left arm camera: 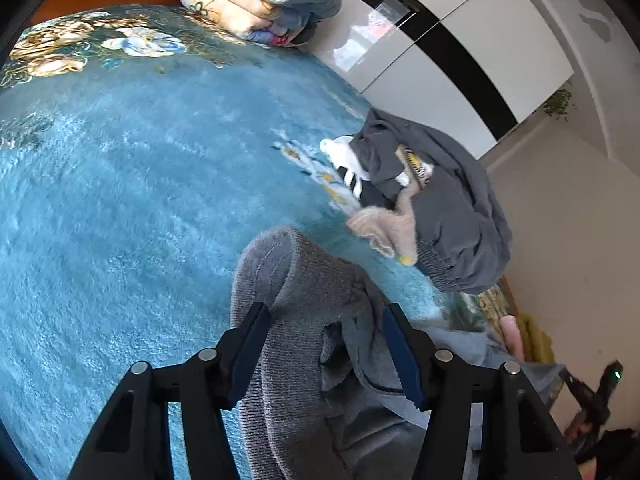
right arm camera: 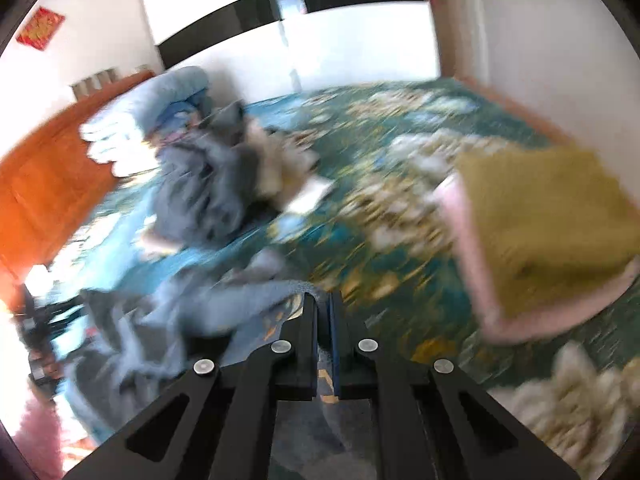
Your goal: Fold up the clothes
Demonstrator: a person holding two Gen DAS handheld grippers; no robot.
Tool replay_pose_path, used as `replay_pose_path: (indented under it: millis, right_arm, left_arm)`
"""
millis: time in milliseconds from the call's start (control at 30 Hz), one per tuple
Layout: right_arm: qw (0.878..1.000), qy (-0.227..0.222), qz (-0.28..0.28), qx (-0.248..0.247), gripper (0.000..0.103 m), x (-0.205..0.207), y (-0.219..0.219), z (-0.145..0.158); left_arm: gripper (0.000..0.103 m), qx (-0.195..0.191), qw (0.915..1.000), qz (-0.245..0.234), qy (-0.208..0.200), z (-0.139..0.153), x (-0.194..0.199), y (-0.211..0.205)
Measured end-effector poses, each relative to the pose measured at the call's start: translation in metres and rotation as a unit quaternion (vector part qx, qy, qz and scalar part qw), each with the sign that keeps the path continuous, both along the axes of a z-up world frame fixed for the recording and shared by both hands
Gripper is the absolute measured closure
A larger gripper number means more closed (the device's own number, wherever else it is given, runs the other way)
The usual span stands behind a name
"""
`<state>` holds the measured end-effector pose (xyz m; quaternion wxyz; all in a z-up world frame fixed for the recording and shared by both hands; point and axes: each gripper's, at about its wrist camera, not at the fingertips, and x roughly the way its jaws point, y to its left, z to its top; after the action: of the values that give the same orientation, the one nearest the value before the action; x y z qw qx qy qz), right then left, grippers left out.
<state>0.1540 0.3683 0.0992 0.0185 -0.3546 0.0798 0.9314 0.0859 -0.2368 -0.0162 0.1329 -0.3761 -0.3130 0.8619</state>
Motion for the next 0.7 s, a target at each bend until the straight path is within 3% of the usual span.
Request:
replay_pose_path:
  millis: [100,267,567,600,633,667,700]
  right_arm:
    - [0.998,0.012,-0.045,0.033,0.098,-0.023,0.021,0.013]
    - [0.997,0.019,-0.075,0.022,0.098,-0.043,0.045,0.017]
    - [0.996,-0.005,-0.087,0.002,0.098,-0.045,0.054,0.004]
    - [0.996,-0.006,-0.089,-0.004,0.098,-0.046,0.055,0.003]
    - [0.996,-0.008,-0.092,-0.012,0.098,-0.047,0.057,0.001]
    - [0.995,-0.009,-0.095,-0.018,0.098,-0.047,0.058,0.001]
    - [0.995,-0.009,-0.098,-0.021,0.098,-0.046,0.058,0.001]
  left_arm:
    - [0.041,0.002,1.0,-0.003,0.002,0.0,-0.003,0.0]
    - [0.041,0.021,0.9996,-0.013,0.016,-0.002,-0.001,0.0]
    - [0.041,-0.016,0.9989,-0.033,0.028,-0.006,-0.008,0.003]
    - [0.048,-0.022,0.999,-0.033,0.022,-0.01,-0.013,0.005]
    - [0.062,-0.021,0.999,-0.035,0.016,-0.013,-0.017,0.007]
    - [0.066,-0.018,0.9991,-0.036,0.014,-0.015,-0.019,0.009]
    - [0.082,-0.019,0.9991,-0.034,0.017,-0.014,-0.019,0.011]
